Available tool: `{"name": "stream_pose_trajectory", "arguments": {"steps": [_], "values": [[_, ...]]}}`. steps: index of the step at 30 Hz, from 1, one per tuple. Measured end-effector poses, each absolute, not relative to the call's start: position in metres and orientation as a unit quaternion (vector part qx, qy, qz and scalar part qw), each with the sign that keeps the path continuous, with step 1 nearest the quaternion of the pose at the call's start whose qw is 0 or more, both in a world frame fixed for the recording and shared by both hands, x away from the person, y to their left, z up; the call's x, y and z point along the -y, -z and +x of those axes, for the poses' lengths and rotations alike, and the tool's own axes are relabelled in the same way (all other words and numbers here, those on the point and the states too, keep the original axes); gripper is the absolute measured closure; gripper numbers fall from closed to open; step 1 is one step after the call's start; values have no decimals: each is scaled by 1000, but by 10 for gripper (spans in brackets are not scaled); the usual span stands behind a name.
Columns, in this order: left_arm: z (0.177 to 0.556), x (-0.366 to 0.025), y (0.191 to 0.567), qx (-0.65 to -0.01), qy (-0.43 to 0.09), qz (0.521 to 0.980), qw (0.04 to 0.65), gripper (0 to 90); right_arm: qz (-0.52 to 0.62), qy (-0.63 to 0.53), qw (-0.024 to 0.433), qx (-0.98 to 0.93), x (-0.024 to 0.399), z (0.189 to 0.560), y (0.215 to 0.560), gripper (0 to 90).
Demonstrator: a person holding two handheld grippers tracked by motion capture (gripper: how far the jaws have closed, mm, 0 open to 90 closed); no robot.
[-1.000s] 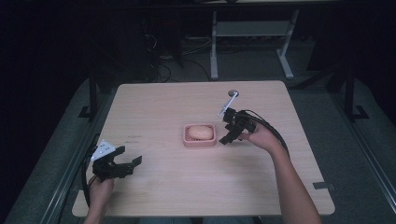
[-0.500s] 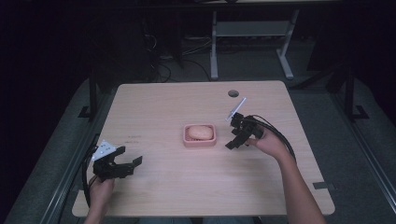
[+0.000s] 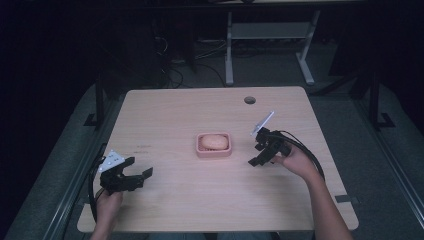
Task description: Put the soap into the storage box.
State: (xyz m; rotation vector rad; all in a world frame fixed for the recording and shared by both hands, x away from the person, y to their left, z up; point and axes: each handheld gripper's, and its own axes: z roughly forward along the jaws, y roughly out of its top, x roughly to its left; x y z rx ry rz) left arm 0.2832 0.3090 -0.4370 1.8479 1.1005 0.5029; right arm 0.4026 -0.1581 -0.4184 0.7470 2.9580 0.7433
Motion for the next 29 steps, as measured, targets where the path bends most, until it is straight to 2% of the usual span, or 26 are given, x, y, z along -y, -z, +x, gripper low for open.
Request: {"name": "stream_pose_trajectory", "arguments": {"steps": [21, 29], "values": [[284, -309, 438, -441, -203, 752, 445, 142, 259, -249, 6, -933, 186, 365, 433, 261], [284, -307, 437, -440, -204, 752, 446, 142, 283, -277, 19, -918, 203, 334, 440, 246]]}}
